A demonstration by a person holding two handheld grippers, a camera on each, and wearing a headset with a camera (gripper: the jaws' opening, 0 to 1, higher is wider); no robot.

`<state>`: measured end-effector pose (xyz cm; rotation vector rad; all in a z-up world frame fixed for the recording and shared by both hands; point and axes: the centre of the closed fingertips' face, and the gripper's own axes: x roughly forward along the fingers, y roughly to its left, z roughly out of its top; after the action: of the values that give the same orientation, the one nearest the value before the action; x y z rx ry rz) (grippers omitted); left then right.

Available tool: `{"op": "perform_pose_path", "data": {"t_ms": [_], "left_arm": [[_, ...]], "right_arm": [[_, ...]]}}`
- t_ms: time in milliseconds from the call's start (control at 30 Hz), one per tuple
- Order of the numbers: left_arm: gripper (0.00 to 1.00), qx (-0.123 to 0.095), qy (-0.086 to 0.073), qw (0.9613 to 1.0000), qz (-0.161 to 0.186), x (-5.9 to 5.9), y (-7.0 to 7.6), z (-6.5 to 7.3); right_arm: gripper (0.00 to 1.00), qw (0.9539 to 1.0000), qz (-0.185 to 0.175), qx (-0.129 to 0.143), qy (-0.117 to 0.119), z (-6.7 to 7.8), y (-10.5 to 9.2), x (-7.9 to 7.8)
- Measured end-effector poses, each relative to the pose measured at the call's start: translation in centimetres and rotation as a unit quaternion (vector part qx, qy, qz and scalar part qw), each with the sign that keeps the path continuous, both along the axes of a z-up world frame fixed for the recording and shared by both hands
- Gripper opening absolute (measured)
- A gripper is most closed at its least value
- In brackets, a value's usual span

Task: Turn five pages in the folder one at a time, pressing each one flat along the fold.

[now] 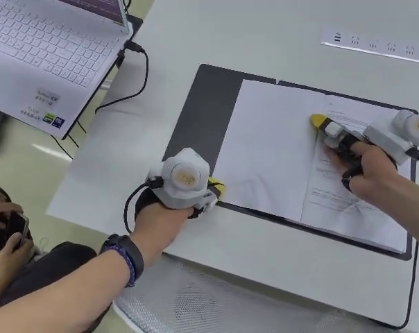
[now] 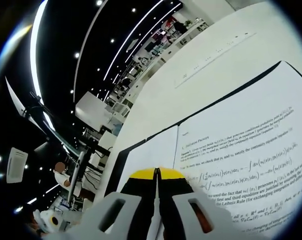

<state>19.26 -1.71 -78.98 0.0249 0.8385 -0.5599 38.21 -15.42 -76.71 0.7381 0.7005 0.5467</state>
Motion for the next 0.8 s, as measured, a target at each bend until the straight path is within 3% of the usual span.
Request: {"op": "perform_pose_path", "data": {"t_ms": [167,433,800], "left_arm": [[0.00,-0.002,0.001,1.0000,0.001,0.0,0.0,0.0],[0.00,-0.005,0.001,1.0000,0.005,0.0,0.0,0.0],[0.00,-0.009,0.001,0.9999,0.007,-0.1,0.1,0.2]], "right_arm": [[0.00,0.9998,-0.016,0.006,-0.005,-0.7,-0.2,1.7],[0.00,0.9996,-0.028,0.006,-0.009,-0.8,0.2,3.5],[0.00,0.9981,-0.061,0.009,-0.007,-1.4,-0.1,7.2]]}}
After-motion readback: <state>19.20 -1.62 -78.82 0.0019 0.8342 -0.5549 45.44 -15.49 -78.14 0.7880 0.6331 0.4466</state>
